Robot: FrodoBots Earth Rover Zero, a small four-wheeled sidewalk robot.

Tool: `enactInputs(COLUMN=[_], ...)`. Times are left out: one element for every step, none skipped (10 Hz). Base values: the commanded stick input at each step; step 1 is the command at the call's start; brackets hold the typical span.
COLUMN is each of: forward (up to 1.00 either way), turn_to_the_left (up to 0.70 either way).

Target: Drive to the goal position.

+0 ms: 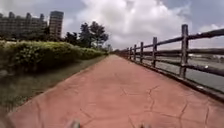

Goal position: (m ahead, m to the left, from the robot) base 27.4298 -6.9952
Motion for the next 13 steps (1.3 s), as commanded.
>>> enactInputs(forward=[0.85,0.85,0.85,0.85,0.85,0.85,0.85,0.85,0.85,0.85,0.85,0.85,0.85], turn_to_the_left=[0.11,0.11,0.11,0.07,-0.23,-0.23,-0.23,-0.21,-0.04,0.11,0.11,0.11,0.11])
